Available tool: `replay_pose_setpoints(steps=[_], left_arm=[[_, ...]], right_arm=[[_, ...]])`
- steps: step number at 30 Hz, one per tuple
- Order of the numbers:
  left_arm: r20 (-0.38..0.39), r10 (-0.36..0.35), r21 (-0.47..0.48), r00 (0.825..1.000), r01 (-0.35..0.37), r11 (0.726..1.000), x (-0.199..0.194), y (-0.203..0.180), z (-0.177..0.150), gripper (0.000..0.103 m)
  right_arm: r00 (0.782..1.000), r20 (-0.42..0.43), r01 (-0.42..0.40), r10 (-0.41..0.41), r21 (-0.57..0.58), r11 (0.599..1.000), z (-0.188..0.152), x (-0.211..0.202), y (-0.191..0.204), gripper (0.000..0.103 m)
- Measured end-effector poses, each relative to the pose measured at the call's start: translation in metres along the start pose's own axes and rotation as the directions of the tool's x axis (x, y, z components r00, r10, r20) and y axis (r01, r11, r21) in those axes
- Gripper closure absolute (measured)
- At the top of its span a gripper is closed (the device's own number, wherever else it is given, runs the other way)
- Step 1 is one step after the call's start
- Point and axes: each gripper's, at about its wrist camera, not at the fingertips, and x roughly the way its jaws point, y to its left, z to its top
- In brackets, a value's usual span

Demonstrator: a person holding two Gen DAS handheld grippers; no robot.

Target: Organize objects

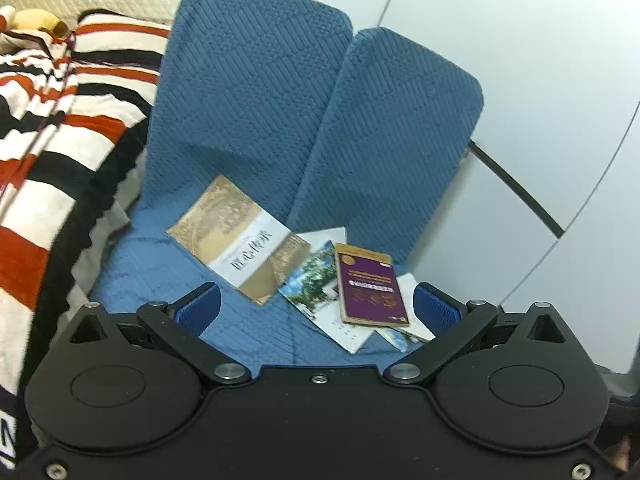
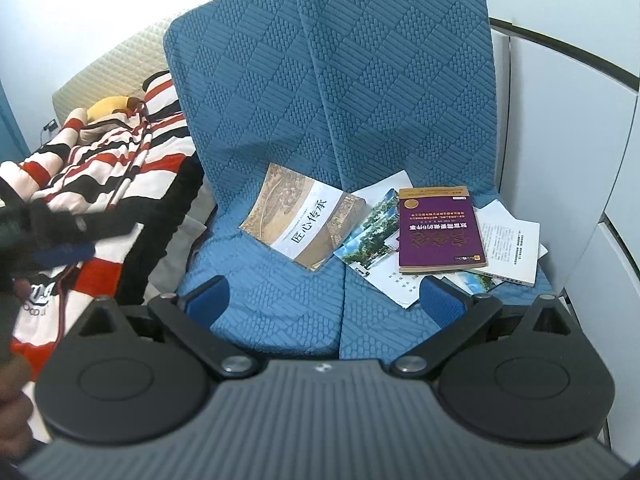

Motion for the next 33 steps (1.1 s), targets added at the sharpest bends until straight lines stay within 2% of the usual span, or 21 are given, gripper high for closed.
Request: replay_pose_setpoints(steps=[13,15,18,24,33], left_arm=[[-0.053,-0.027,-0.004,0.998,0.027,1.0,0.017,0.019,-0.033,0.0],[-0.065,-0.038,0.007,0.997,0.039,0.999,0.018,0.018,-0.034,0.0],[-0.054,-0.039,0.037,0.998,0.041,0.998,0.017,0.019,-0.036,0.0],[-0.051,-0.052,0.042,0.997,0.054,0.998,0.021,0.018,-0.044,0.0],[-0.026,-0.026,0.05,0.999,0.027,0.998,0.038,0.02,-0.062,0.0]], right_arm=[[0.999,0.018,0.029,-0.028,-0.048,0.998,-0.013,0.014,0.0,0.0],[1.0,0.02,0.006,-0.005,-0.049,0.999,-0.014,0.014,-0.001,0.0],[0.999,0.031,-0.018,0.02,-0.071,0.997,-0.019,0.013,0.001,0.0],[1.0,0.031,-0.002,0.004,-0.057,0.998,-0.024,0.019,0.004,0.0],[0.998,0.06,0.007,-0.006,-0.029,1.0,-0.032,0.03,-0.002,0.0]])
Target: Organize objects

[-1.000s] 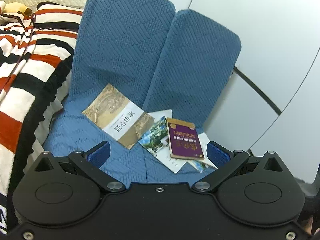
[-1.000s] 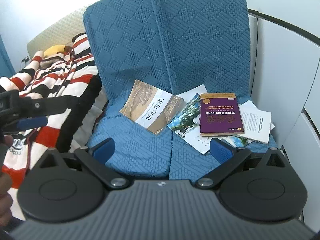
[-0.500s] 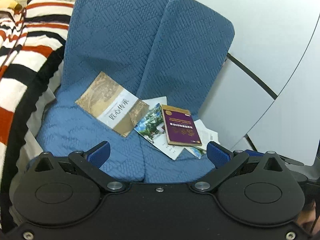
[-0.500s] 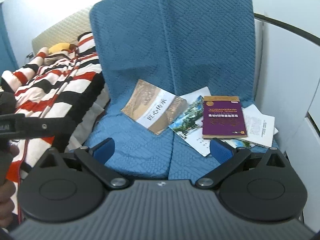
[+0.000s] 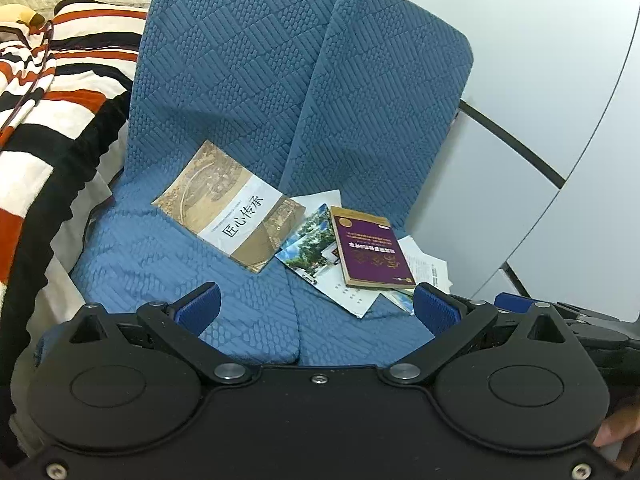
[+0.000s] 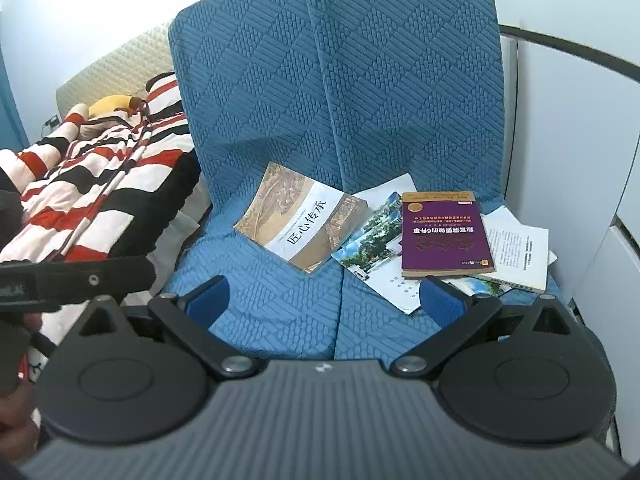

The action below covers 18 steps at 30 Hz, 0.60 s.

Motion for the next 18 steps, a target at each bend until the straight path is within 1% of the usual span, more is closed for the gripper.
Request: replay_pose_setpoints(steps=[4,7,9,12,14,18], left_arm=[[0.008,0.008,-0.028,1.0,-0.008,1.0,0.004,0.002,-0.005,0.0],[0.022,0.013,-0.032,1.0,-0.013,0.999,0.005,0.0,-0.008,0.0],[0.024,0.027,-0.029,0.999,-0.026,0.999,0.005,-0.002,-0.009,0.0],[0.047,0.017,-0.027,0.999,-0.016,1.0,0.006,-0.003,-0.013,0.0],[0.047,0.024,-0.037,0.999,-0.022,0.999,0.011,-0.002,-0.015,0.0],[0.036,0.054,-0.04,0.998,-0.052,0.998,0.028,0.003,-0.02,0.0]], right_arm=[[1.0,-0.001,-0.021,0.021,0.02,1.0,-0.005,0.003,-0.008,0.0],[1.0,-0.004,-0.021,0.021,0.007,1.0,-0.01,0.005,-0.009,0.0],[0.999,-0.014,-0.039,0.039,0.002,0.999,-0.013,0.007,-0.01,0.0],[0.999,-0.021,-0.042,0.042,-0.011,0.999,-0.016,0.011,-0.008,0.0],[0.998,-0.025,-0.054,0.054,-0.012,0.998,-0.019,0.016,-0.009,0.0],[0.998,-0.031,-0.047,0.047,-0.001,0.999,-0.023,0.03,-0.014,0.0]])
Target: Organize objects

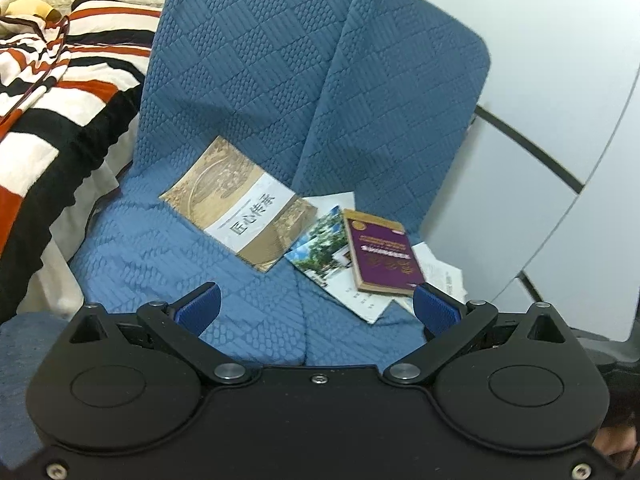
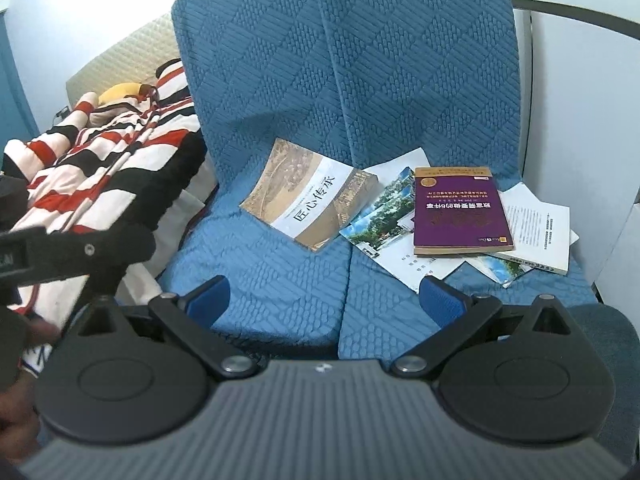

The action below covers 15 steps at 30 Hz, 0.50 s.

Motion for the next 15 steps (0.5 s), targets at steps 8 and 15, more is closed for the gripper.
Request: replay_pose_setpoints(steps=[8,15], left_arm=[[0.011,0.047,-0.022,0.999,-0.047,0.999,0.034,0.015,-0.004,0.0],[-0.004,0.065,-0.017,0.998,-0.065,0.998,0.074,0.021,-0.001,0.0]], right_arm=[[0.999,0.019,0.036,-0.036,0.012,0.999,-0.001,0.022,-0.015,0.0],[0.998,0.035,0.053,-0.053,0.007,0.999,-0.006,0.047,-0.028,0.0]])
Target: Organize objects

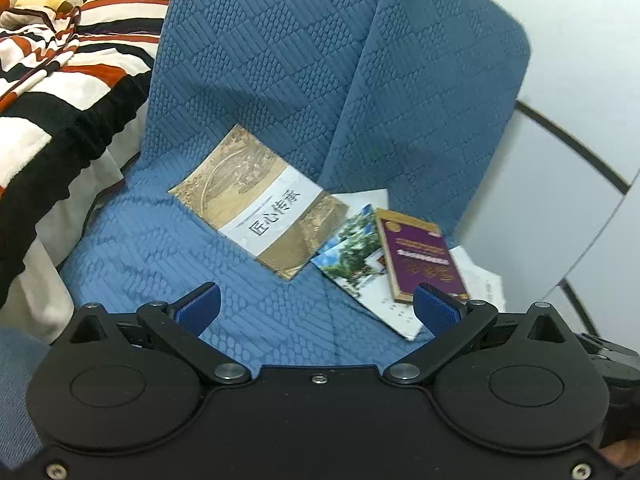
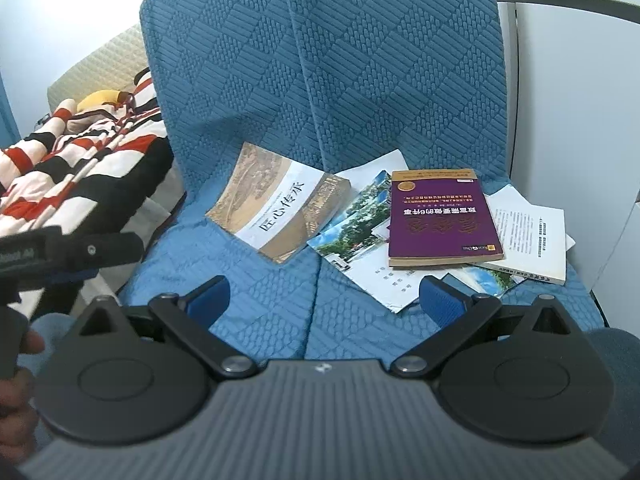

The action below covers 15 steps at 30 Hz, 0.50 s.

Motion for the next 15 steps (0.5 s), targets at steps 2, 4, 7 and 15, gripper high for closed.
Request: replay_pose_setpoints(steps=[2,4,7,15], left_arm=[[-0.005,-0.006,-0.004,1.0,0.006,1.0,0.013,0.001,0.0,0.0],[-0.029,-0.005,-0.007,1.0,0.005,1.0,0.026,0.002,0.001,0.0],[-0.022,-0.001,0.029,1.0,0.001,1.0,0.04,-0.001,0.001,0.0],[-0.006,0.013,0.054,1.0,-0.013,0.998,0.073,-0.005,0.009,0.0]], right_arm=[[1.0,-0.005,0.005,-0.005,-0.002,1.0,-0.002,0.009,-0.004,0.0],[1.0,0.0,0.009,-0.009,-0.005,1.0,-0.002,0.018,-0.007,0.0],[1.0,0.01,0.006,-0.006,-0.005,1.0,-0.003,0.029,-0.014,0.0],[1.0,0.002,-0.005,0.005,0.007,1.0,0.001,0.056,-0.023,0.0]])
